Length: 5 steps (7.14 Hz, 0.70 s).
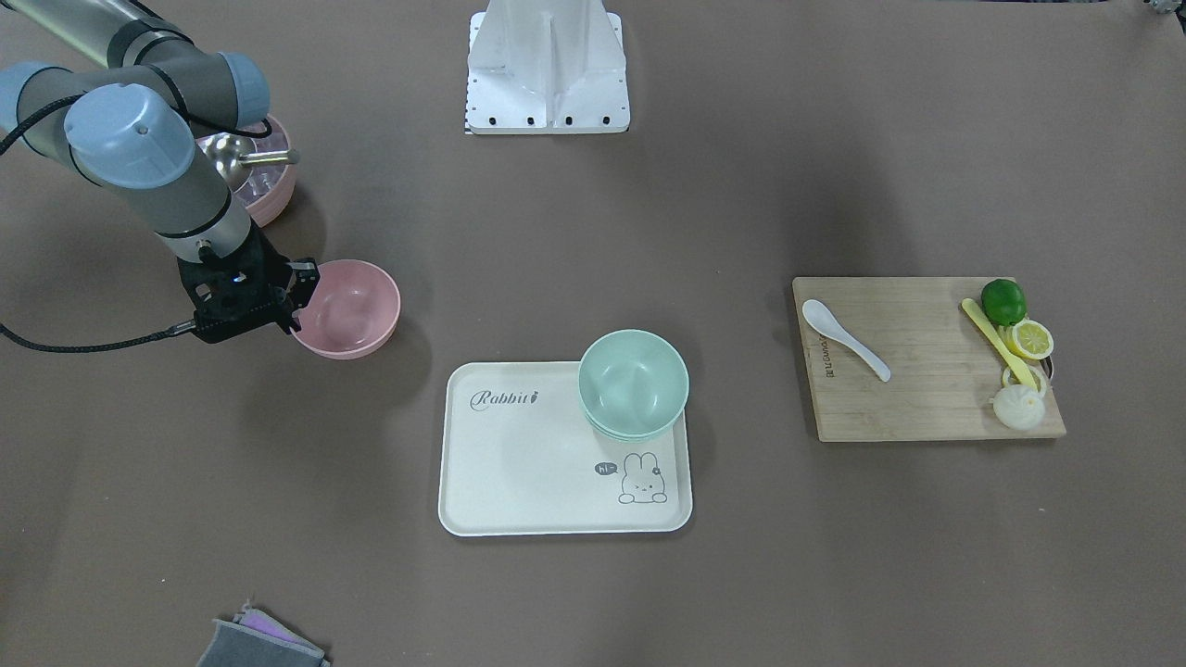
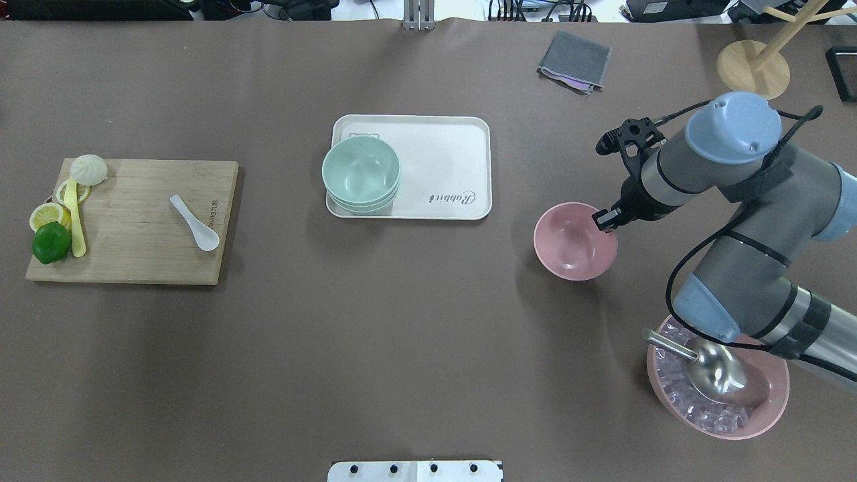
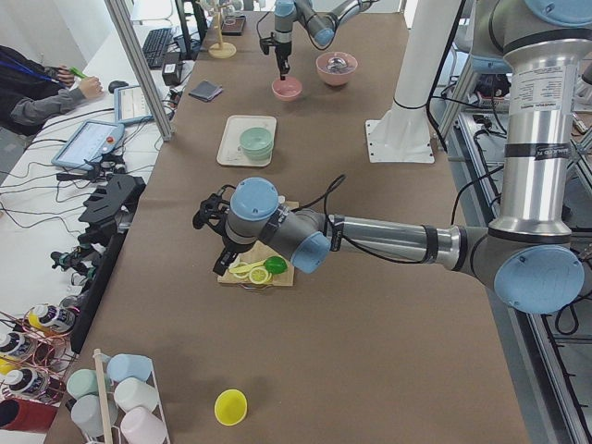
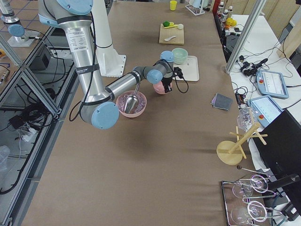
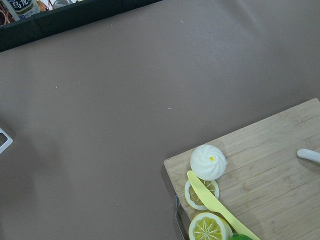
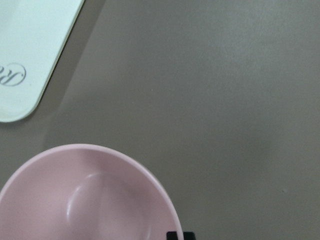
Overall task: Stack pink bowl on green and place spoon
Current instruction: 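Lift the pink bowl with the right gripper and carry it over the green bowl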
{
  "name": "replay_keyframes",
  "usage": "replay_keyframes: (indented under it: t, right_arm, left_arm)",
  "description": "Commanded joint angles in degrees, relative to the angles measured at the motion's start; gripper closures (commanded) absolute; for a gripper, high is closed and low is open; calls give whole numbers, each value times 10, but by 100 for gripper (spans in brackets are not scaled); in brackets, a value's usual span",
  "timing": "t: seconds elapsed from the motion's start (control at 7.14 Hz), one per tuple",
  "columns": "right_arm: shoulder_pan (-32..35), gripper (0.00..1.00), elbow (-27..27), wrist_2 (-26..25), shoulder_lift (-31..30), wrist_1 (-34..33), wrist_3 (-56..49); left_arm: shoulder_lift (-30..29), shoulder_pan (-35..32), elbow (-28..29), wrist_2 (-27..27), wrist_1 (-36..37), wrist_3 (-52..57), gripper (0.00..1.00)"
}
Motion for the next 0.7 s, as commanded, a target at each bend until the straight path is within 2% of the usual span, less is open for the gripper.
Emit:
replay_keyframes:
  t: [0.0,0.14,0.42,0.56]
  right_arm:
    - [10,100,-22,0,92,-48,95]
    - [8,100,-49,0,146,-48,208]
    - [-15,100,-117,-6,244,-48,327]
    - [-37,100,-179,-30,308,-47,357]
  left_arm:
    - [0,1,0,-1,0,0,2]
    - [1,0,0,-1,0,0,2]
    - [1,1,1,-1,0,0,2]
    - [4,1,0,-1,0,0,2]
